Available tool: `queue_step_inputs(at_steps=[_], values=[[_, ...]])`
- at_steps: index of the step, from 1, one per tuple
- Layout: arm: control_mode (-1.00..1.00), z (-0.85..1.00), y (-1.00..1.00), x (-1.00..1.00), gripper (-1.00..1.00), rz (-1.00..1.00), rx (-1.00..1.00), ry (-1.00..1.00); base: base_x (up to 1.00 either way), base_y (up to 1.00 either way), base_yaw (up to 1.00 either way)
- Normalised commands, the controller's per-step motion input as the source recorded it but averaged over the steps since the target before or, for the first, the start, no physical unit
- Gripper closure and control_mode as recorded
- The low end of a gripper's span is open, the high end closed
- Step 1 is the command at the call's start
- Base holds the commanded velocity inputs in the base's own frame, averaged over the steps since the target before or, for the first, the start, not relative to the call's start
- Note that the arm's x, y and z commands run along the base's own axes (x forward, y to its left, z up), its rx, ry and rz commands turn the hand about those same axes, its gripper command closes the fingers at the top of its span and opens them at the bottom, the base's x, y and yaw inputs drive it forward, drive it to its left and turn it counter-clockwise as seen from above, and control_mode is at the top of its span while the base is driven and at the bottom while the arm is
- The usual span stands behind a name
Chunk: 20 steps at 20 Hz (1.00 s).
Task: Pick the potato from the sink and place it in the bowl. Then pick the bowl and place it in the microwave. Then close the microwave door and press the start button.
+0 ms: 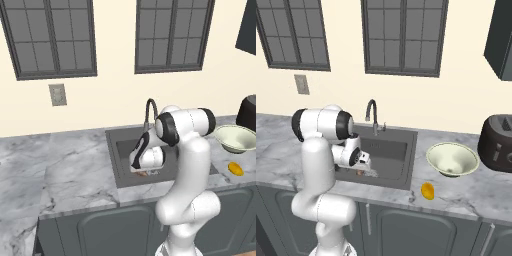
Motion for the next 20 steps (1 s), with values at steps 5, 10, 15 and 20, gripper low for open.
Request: queue_step_inputs(at_steps=[5,10,15,20], values=[[-1.0,-0.29,0.0,0.26,-1.0,0.0,0.0,-0.06,0.0,0.0,0.0],[-1.0,-0.11,0.0,0.32,-1.0,0.0,-0.01,-0.13,0.0,0.0,0.0],[-1.0,-0.33,0.0,0.26,-1.0,0.0,0.0,-0.06,0.0,0.0,0.0],[-1.0,-0.2,0.0,0.24,-1.0,0.0,0.0,-0.02,0.0,0.0,0.0]])
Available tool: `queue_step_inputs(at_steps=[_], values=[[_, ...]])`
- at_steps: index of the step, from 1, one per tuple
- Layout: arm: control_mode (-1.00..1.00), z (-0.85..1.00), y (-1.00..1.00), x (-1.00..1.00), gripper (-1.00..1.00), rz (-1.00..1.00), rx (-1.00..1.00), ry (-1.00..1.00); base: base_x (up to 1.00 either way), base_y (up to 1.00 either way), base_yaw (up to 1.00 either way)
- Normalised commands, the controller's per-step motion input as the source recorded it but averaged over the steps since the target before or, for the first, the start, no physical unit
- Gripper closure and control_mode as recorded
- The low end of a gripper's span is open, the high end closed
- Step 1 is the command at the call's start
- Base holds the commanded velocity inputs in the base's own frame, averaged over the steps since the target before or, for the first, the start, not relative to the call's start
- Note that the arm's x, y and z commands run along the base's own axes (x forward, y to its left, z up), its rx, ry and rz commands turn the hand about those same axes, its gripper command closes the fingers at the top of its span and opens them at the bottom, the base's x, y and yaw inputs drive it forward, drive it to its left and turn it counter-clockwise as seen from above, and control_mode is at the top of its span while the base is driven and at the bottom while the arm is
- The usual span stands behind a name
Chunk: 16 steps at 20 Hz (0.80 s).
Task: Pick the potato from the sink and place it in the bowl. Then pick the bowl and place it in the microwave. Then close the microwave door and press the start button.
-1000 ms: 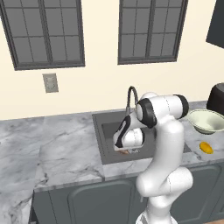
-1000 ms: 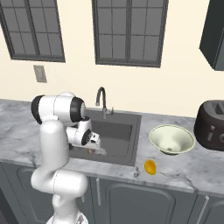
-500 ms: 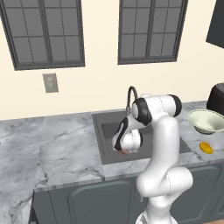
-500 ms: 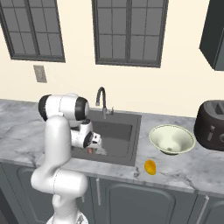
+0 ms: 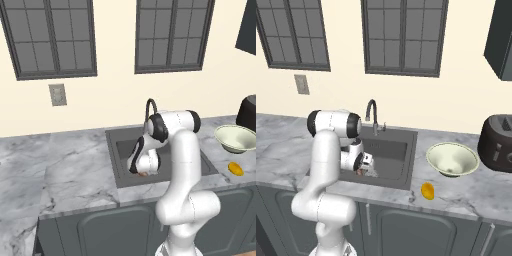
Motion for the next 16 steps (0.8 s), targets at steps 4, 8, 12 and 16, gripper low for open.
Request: queue_step_inputs(at_steps=[4,8,12,16], values=[[-1.0,-0.01,0.02,0.0,-1.0,0.0,-0.02,0.03,0.0,0.0,0.0],[-1.0,-0.03,0.01,0.0,1.0,0.0,0.0,0.08,0.0,0.0,0.0],[-1.0,-0.08,0.0,0.0,1.0,0.0,0.0,0.07,0.0,0.0,0.0],[-1.0,0.03,0.02,-0.04,1.0,0.0,0.0,0.04,0.0,0.0,0.0]])
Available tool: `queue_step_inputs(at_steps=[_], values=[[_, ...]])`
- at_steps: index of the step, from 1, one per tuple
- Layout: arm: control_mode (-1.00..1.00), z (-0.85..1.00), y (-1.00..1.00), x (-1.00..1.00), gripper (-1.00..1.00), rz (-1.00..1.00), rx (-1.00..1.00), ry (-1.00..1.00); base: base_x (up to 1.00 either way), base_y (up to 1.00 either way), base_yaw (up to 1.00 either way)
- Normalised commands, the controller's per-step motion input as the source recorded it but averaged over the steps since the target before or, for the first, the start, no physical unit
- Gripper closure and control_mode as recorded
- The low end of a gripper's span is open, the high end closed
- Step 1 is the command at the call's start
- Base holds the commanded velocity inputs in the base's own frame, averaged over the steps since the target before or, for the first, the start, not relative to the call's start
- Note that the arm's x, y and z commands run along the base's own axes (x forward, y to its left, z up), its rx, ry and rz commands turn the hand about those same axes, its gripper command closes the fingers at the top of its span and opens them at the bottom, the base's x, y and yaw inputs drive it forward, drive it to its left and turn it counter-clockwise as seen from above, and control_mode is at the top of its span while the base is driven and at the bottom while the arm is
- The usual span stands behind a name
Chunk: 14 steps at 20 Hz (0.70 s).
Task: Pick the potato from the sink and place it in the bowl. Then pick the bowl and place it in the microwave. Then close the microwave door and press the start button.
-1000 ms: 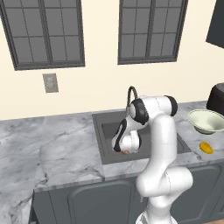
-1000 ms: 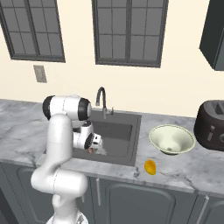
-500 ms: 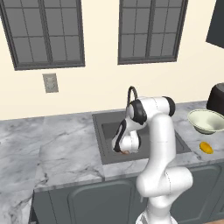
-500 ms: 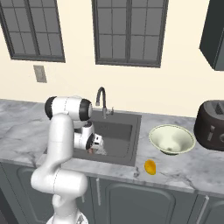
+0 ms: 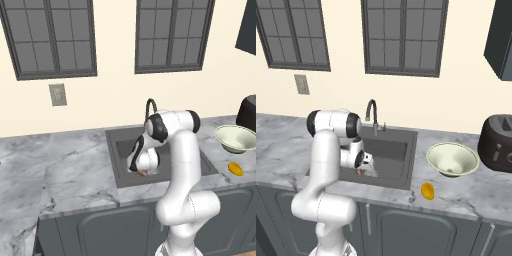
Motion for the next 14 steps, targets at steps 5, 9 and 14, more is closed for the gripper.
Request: queue_step_inputs(at_steps=[5,9,14], values=[[-1.0,0.84,0.0,-0.04,1.0,0.0,-0.03,0.0,0.0,0.0,0.0],[-1.0,1.0,0.01,0.0,1.0,0.0,-0.07,0.0,0.0,0.0,0.0],[-1.0,1.0,0.0,-0.03,1.0,0.0,-0.05,0.06,0.0,0.0,0.0]])
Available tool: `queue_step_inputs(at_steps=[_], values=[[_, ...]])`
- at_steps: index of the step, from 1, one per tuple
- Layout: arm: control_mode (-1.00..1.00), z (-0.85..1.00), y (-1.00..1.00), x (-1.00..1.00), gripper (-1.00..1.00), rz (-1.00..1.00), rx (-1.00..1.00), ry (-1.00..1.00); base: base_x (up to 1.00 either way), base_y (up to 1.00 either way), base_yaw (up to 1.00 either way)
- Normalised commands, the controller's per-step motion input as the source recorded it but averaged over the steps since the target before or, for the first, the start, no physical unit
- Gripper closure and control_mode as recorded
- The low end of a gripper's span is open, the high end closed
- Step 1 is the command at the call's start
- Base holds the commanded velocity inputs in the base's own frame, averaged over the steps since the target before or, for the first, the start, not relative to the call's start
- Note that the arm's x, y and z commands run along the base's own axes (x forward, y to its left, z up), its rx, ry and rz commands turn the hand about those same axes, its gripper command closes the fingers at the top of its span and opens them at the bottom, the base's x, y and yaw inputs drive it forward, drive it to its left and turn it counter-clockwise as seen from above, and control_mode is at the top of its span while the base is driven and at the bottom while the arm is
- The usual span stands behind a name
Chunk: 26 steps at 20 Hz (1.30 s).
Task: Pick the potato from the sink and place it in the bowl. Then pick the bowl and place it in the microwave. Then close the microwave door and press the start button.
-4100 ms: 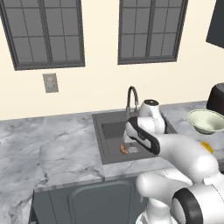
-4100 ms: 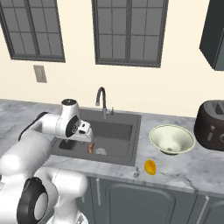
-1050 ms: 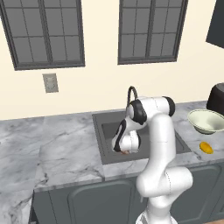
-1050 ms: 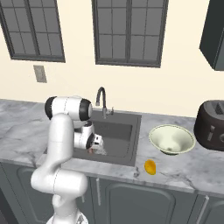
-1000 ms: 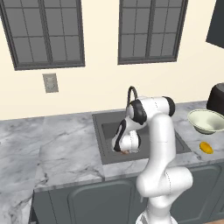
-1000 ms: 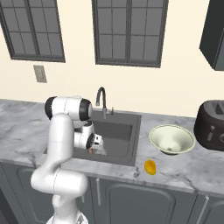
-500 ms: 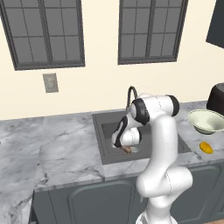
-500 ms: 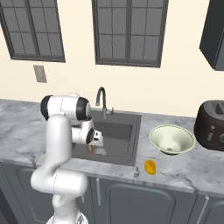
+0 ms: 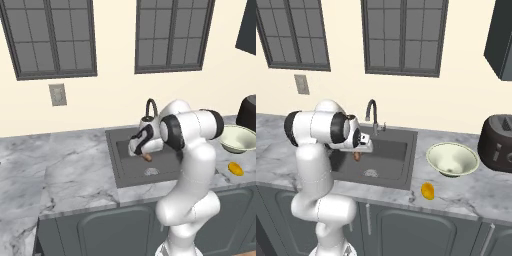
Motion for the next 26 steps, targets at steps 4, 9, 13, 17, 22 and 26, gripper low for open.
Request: queue_step_inputs(at_steps=[4,9,13,17,22,26], values=[[-1.0,1.0,0.05,-0.03,1.0,-0.05,-0.03,0.16,0.0,0.0,0.0],[-1.0,1.0,0.0,-0.49,1.0,-0.11,0.0,0.15,0.0,0.0,0.0],[-1.0,0.89,-0.2,-0.91,1.0,-0.13,0.0,0.12,0.0,0.0,0.0],[-1.0,0.49,-0.69,-0.99,1.0,-0.22,0.0,0.04,0.0,0.0,0.0],[-1.0,0.15,-1.0,-0.6,1.0,-0.2,0.0,0.04,0.0,0.0,0.0],[-1.0,0.01,-1.0,-0.07,1.0,-0.19,0.0,0.09,0.0,0.0,0.0]])
